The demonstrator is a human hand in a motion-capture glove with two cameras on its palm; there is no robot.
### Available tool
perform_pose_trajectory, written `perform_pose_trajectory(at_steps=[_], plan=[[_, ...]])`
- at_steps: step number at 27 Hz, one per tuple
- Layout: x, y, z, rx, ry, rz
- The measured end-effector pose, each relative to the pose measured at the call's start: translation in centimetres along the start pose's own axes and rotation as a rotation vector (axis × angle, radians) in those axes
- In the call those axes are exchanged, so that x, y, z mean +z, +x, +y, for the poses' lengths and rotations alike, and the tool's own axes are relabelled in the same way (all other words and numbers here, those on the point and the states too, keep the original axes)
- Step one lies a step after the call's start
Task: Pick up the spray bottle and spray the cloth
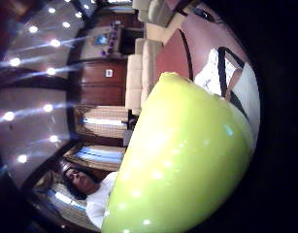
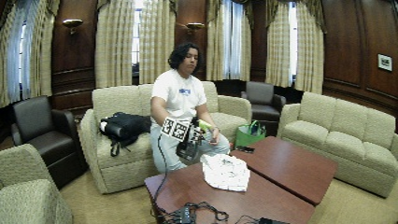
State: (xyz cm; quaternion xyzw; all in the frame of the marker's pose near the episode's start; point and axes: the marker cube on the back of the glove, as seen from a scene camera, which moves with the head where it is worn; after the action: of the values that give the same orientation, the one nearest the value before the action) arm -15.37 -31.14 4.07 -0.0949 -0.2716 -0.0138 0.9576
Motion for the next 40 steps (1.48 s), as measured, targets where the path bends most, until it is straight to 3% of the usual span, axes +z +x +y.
perform_pose_trajectory(at_steps=[7, 13, 24, 31, 40], plan=[[1.7, -2.8, -1.2, 0.055, -0.215, 0.307], [6.6, -4.7, -2.3, 0.129, -0.422, 0.513], [13.7, -1.3, -5.5, 0.268, -0.718, 1.003], [18.9, 2.7, -4.9, 0.341, -0.805, 1.146], [20.5, 5.1, -3.6, 0.357, -0.836, 1.207]])
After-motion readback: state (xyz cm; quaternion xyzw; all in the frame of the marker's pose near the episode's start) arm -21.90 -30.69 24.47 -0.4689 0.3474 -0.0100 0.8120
